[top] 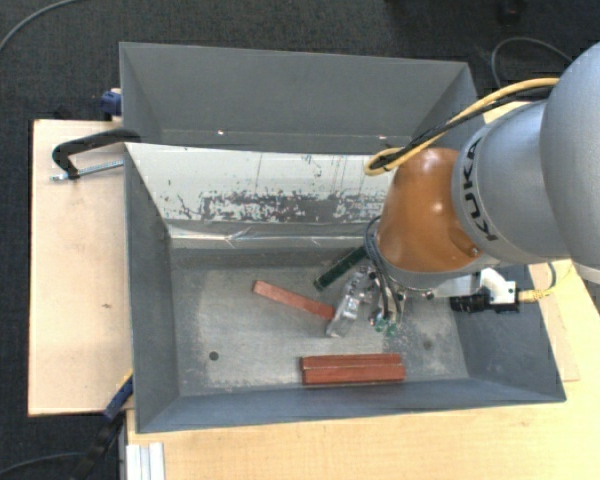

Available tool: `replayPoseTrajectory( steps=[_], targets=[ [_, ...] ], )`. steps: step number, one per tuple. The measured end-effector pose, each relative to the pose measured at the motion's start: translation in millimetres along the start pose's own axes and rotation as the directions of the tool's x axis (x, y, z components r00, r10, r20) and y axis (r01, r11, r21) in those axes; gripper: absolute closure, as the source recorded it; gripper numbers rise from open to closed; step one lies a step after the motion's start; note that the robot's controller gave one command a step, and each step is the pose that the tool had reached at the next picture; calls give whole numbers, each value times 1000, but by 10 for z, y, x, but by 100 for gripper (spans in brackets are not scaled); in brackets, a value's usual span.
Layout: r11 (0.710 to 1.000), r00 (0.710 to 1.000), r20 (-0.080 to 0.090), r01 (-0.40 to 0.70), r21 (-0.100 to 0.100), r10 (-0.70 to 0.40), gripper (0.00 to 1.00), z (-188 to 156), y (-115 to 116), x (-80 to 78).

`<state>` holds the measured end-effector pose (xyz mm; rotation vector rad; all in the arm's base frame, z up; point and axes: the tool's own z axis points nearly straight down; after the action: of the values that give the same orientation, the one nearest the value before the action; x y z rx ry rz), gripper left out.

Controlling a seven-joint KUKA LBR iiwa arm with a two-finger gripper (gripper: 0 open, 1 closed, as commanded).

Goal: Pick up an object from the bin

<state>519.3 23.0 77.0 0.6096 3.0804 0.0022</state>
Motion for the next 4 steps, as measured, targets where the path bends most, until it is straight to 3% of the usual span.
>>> replayPoseTrajectory(
  steps=[1, 2, 3, 4],
  targets=[
    [995, 995, 6, 96, -2, -96, 100, 42, 511, -82],
    [850, 849, 11, 528, -1, -527, 100, -1284, 922, -185],
    [850, 850, 5, 527, 0, -527, 0, -1257, 911, -176],
    [837, 837, -8, 547, 0, -547, 0, 103, 635, -365]
  ],
)
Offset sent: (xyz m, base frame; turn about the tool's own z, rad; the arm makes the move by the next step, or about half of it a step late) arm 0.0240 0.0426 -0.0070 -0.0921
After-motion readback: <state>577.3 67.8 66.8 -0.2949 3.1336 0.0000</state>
